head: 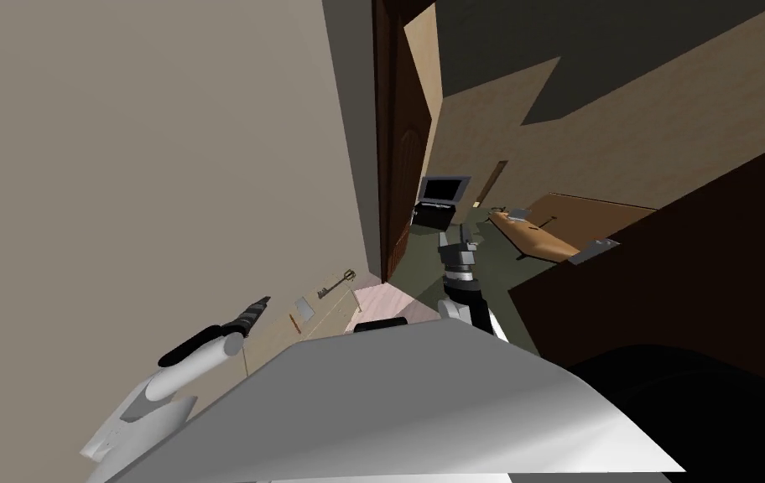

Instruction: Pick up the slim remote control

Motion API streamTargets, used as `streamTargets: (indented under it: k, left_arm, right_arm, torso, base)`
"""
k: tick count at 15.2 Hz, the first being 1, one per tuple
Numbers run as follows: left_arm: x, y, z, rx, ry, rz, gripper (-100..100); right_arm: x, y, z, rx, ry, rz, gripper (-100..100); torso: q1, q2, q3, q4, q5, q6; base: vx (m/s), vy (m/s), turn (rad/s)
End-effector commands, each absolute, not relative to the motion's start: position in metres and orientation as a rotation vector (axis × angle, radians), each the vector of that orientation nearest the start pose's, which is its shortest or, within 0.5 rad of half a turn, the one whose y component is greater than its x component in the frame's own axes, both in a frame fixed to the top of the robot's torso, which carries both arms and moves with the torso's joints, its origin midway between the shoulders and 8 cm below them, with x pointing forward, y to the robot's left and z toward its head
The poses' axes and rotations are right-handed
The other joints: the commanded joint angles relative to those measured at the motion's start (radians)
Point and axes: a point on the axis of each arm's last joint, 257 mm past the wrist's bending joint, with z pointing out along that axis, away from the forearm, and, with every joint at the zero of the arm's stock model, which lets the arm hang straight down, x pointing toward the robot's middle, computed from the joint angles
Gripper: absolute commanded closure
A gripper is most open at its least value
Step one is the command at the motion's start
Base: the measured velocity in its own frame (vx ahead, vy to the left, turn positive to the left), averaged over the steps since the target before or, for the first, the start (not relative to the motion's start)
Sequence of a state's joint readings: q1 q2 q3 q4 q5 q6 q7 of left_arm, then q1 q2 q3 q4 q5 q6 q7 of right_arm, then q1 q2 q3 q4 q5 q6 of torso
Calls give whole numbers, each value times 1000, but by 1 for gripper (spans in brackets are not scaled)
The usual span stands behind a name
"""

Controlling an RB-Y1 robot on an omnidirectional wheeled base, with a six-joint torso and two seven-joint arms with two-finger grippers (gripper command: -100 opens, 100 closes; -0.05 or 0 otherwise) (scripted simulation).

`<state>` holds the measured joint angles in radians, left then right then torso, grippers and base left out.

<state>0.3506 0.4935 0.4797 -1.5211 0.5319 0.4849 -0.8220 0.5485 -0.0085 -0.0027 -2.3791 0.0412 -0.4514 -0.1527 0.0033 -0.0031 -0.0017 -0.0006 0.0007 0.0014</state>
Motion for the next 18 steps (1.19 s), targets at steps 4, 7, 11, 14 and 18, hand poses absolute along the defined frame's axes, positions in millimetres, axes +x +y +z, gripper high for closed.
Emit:
streamTargets:
  k: [4,7,11,14,18]
  left_arm:
    - [265,644,-394,-1416,1838,20,-100]
    - [242,648,-414,-1482,1880,38,-100]
    - [204,648,-443,-1589,1951,52,-100]
    - [171,646,-467,-1679,1988,66,-100]
    - [148,642,-482,-1746,2017,69,-100]
  right_arm:
    - [329,-277,44,679,599,1399,0]
    - [329,-277,44,679,599,1399,0]
    - [329,-277,44,679,599,1399,0]
    - [329,-277,44,679,599,1399,0]
    - [329,-277,44,679,599,1399,0]
  torso:
    - [0,0,0,0,0,-1]
    - [1,-1,0,0,0,-1]
    - [0,-1,-1,0,0,-2]
    - [1,-1,-1,0,0,-1]
    - [1,-1,-1,0,0,-1]
  base:
    - [27,32,-242]
    - [26,40,-263]
    - [30,30,-225]
    - [38,44,-307]
    - [27,39,-166]
